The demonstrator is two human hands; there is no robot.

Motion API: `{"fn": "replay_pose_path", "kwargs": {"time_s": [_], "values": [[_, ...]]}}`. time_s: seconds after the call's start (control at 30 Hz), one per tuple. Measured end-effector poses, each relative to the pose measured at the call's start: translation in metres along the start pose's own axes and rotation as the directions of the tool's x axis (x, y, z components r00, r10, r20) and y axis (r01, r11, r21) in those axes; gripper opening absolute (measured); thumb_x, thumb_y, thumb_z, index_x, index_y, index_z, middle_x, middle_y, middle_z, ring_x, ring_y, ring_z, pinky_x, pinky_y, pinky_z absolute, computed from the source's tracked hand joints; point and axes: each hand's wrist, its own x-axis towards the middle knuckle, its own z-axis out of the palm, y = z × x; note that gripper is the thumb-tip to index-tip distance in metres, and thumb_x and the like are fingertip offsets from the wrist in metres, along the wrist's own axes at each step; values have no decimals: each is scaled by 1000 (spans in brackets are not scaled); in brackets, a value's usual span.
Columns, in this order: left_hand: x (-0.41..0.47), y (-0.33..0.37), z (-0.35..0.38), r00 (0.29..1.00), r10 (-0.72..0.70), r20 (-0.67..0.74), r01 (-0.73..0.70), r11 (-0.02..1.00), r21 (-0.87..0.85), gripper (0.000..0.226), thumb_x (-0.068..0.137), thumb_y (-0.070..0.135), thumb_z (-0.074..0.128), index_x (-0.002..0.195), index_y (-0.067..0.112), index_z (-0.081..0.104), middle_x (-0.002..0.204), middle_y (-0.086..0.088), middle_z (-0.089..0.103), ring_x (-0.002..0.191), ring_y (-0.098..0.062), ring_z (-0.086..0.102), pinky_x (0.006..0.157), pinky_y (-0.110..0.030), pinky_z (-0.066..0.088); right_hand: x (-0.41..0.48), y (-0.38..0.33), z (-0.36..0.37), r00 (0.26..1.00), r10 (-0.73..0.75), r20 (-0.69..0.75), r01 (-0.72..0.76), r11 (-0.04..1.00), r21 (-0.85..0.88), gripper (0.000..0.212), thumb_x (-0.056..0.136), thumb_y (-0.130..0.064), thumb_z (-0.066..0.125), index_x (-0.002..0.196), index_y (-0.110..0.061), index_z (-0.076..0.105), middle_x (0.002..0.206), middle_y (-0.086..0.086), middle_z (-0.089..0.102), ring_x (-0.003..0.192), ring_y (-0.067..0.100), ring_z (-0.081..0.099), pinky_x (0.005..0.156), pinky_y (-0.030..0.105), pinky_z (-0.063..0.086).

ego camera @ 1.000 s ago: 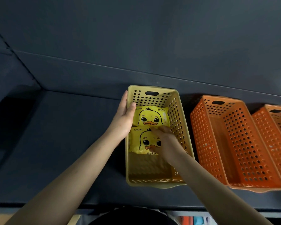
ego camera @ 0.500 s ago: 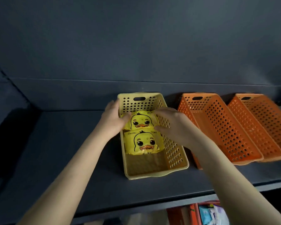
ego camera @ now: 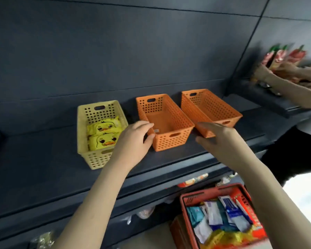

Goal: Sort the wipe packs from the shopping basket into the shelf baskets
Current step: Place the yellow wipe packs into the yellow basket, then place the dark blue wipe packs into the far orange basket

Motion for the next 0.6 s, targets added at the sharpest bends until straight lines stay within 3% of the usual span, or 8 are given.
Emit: {"fn": "replay_pose_path", "kwargs": {"time_s": [0.13,0.23,0.43,0.6], "values": [[-36,72,61,991,116,61,-111,991,-70,36,96,28,54,131,17,59,136,5,54,125,-17,49,102,-39,44,-87,69,-15,981,195,-15,-195,981,-20,51,90,-34,64,138,-24,51,138,0,55,100,21,65,90,34,50],[-64,104,107,986,121,115,-106,985,-134,32,97,23,54,127,15,62,133,4,58,120,-18,53,99,-37,46,-138,119,-7,946,324,11,-323,946,-29,50,90,-31,64,137,-20,53,133,5,60,110,24,63,93,35,48],[-112,110,210,947,78,312,-44,993,-112,31,94,21,57,123,15,65,130,2,62,116,-19,58,97,-34,48,-194,201,40,833,534,147,-529,845,-72,41,92,-26,59,133,-22,56,118,6,68,103,29,64,82,34,48],[-137,95,289,851,-61,521,110,992,-65,34,93,21,57,125,13,64,133,0,59,119,-20,57,100,-31,45,-211,263,101,729,617,296,-656,753,46,32,87,-16,66,119,-15,67,112,10,70,96,32,66,80,34,49]]}}
